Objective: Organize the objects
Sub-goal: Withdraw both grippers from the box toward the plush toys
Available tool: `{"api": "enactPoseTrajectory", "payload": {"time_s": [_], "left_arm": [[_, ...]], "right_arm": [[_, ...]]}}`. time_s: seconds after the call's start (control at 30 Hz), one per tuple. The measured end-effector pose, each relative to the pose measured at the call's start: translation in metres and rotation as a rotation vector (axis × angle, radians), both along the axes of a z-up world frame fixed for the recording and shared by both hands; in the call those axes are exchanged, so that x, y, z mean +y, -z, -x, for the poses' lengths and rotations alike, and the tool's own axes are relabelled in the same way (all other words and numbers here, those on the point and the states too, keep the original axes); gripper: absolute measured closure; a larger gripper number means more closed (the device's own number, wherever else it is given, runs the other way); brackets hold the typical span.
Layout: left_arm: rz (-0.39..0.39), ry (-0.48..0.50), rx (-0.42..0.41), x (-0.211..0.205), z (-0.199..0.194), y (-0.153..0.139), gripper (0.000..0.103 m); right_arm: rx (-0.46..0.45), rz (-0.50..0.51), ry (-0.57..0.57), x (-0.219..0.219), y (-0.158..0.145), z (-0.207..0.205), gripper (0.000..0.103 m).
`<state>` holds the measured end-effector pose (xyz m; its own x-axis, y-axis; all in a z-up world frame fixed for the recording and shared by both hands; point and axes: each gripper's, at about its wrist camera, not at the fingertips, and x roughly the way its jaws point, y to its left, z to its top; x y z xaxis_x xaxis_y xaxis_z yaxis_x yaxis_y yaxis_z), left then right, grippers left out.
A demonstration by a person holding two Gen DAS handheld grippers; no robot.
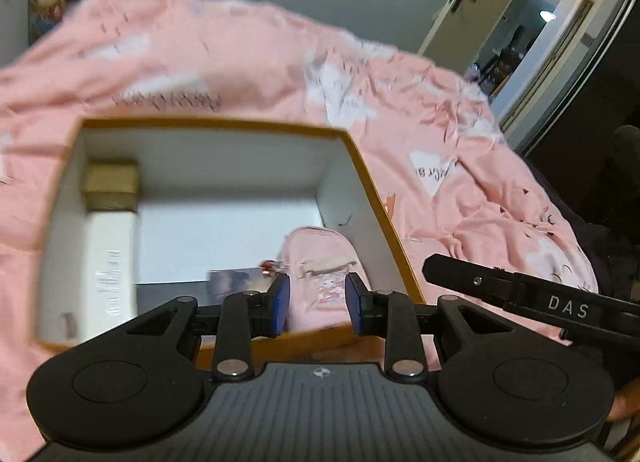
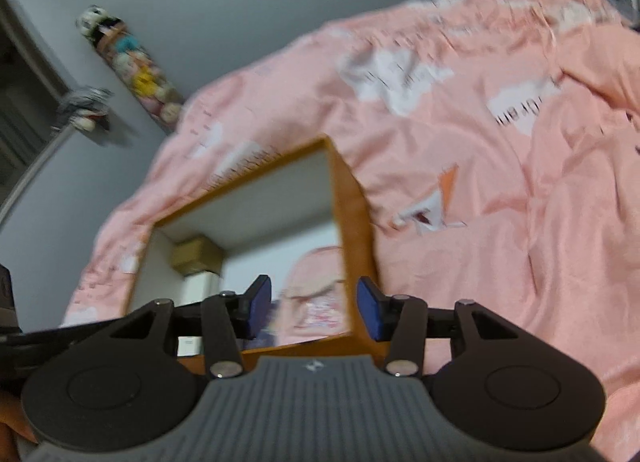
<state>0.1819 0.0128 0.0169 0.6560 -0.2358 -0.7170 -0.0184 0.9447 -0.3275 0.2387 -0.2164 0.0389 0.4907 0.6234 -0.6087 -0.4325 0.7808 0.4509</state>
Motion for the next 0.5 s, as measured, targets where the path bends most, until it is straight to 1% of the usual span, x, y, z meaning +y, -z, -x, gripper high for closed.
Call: {"api": "enactPoseTrajectory", "payload": {"time_s": [0.07, 0.13, 0.2, 0.23, 0.3, 0.4, 0.47, 0.5], "left_arm": [[-0.022, -0.010, -0.021, 0.008, 0.022, -0.010, 0.070], [-0.055, -0.020, -0.034, 0.016, 0.045, -0.015, 0.070], [-0.099, -0.036, -0.022, 0.021, 0.063, -0.015, 0.070], [-0.124, -0.047, -0.003, 0.024, 0.073, -0.013, 0.070], [-0.147, -0.059, 0.039, 0.028, 0.087, -0.005, 0.070], [-0.122, -0.064, 0.136, 0.037, 0.105, 0.015, 0.070], [-0.116, -0.043, 0.166, 0.038, 0.115, 0.027, 0.069], [-0.124, -0.043, 0.180, 0.037, 0.119, 0.033, 0.066]], "right_arm": [[-0.031, -0.011, -0.031, 0.002, -0.007, 0.017, 0.053], [-0.041, -0.029, -0.052, 0.005, -0.011, 0.035, 0.053], [-0.038, -0.037, -0.087, 0.008, -0.010, 0.053, 0.050], [-0.027, -0.026, -0.115, 0.012, -0.008, 0.062, 0.050], [-0.002, 0.009, -0.169, 0.022, 0.000, 0.078, 0.050], [0.049, 0.080, -0.252, 0.039, 0.017, 0.101, 0.050], [0.082, 0.135, -0.306, 0.052, 0.029, 0.114, 0.050], [0.095, 0.170, -0.328, 0.058, 0.037, 0.120, 0.050]]}}
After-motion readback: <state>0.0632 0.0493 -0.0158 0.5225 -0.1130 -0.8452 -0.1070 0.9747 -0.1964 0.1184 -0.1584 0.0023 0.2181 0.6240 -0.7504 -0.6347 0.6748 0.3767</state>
